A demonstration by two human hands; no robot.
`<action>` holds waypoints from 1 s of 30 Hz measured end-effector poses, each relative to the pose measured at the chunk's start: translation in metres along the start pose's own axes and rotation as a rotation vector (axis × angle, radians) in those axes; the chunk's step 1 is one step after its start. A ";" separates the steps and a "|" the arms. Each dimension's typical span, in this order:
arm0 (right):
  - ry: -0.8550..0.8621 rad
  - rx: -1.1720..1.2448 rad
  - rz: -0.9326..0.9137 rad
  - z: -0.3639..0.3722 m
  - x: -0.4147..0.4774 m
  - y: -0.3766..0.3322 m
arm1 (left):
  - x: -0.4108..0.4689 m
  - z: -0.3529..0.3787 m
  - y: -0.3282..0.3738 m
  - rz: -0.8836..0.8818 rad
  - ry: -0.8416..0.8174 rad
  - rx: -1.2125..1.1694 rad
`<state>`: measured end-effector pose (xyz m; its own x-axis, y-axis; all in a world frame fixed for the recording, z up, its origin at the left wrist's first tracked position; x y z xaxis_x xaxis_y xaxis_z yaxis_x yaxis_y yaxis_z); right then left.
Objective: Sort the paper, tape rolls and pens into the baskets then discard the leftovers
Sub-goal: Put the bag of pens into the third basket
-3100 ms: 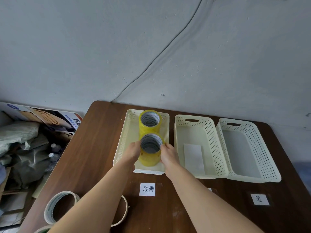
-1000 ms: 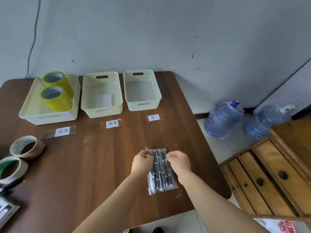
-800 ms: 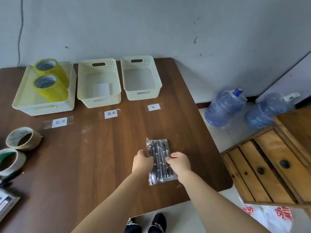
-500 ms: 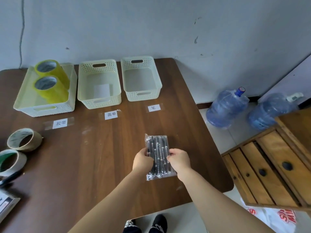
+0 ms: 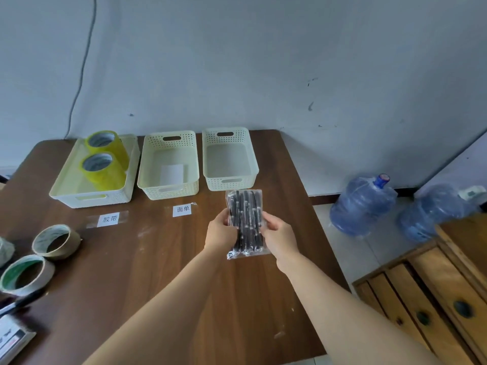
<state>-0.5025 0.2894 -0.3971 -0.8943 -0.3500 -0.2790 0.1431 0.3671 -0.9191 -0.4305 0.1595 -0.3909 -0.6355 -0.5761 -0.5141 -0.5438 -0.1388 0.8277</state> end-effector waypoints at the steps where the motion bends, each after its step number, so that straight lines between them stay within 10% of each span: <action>1: 0.005 0.003 -0.017 0.001 0.005 -0.008 | 0.004 -0.003 0.007 0.007 0.005 0.007; 30: 0.183 -0.144 -0.214 0.053 0.190 -0.132 | 0.162 -0.059 0.135 0.107 0.051 -0.036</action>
<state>-0.6688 0.1290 -0.3433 -0.9610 -0.2760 -0.0167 -0.1063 0.4246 -0.8991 -0.5745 0.0000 -0.3496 -0.6599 -0.6291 -0.4109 -0.4535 -0.1026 0.8853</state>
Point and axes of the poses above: each hand's wrist, its own x-axis towards the middle knuckle, its own z-axis out of the palm, y = z × x, the point moved 5 cm from there along x, towards the middle knuckle, and after that the axes turned 5 degrees about -z, right-handed, at the moved point
